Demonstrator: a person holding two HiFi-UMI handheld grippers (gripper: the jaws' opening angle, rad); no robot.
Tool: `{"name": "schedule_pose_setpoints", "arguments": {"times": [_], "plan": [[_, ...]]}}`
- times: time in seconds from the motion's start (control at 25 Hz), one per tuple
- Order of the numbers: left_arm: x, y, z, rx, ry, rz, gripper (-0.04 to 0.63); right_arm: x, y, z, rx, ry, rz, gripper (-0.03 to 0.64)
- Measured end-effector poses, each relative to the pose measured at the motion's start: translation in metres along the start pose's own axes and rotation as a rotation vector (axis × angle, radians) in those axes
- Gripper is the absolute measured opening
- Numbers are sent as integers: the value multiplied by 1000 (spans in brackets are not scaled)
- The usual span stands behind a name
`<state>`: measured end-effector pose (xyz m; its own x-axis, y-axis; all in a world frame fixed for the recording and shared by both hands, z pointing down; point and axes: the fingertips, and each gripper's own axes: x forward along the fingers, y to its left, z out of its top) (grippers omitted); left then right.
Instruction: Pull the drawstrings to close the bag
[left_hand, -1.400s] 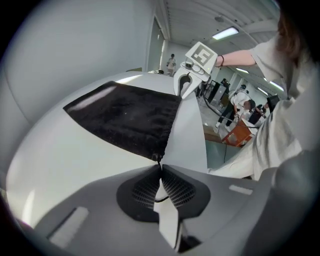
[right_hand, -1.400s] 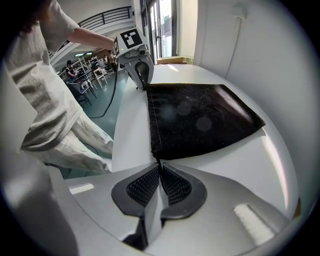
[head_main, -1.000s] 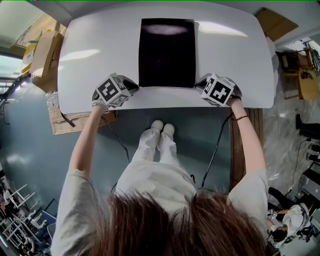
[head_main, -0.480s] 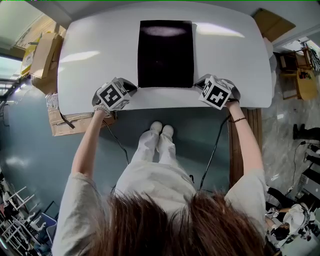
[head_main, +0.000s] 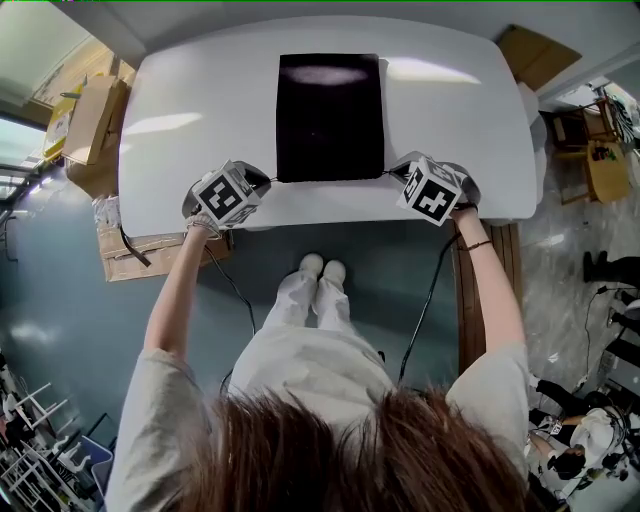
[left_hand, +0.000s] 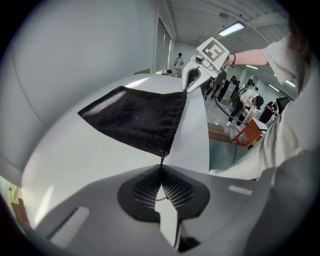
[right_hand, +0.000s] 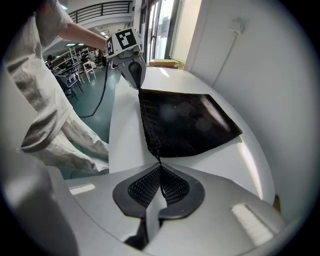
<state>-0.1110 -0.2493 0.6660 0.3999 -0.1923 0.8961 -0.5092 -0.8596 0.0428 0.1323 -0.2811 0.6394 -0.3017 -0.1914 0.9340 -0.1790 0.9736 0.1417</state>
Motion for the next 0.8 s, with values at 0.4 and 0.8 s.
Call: {"name": "schedule_pose_setpoints", "arguments": {"times": [0.4,0.8], "plan": [[-33,22,22,69,-41,95,5,-30,-17,14,-10,-23,-86,17],[-69,34,48,89,-116,139,5,-63,-34,30,-19,-57,-170,17]]}}
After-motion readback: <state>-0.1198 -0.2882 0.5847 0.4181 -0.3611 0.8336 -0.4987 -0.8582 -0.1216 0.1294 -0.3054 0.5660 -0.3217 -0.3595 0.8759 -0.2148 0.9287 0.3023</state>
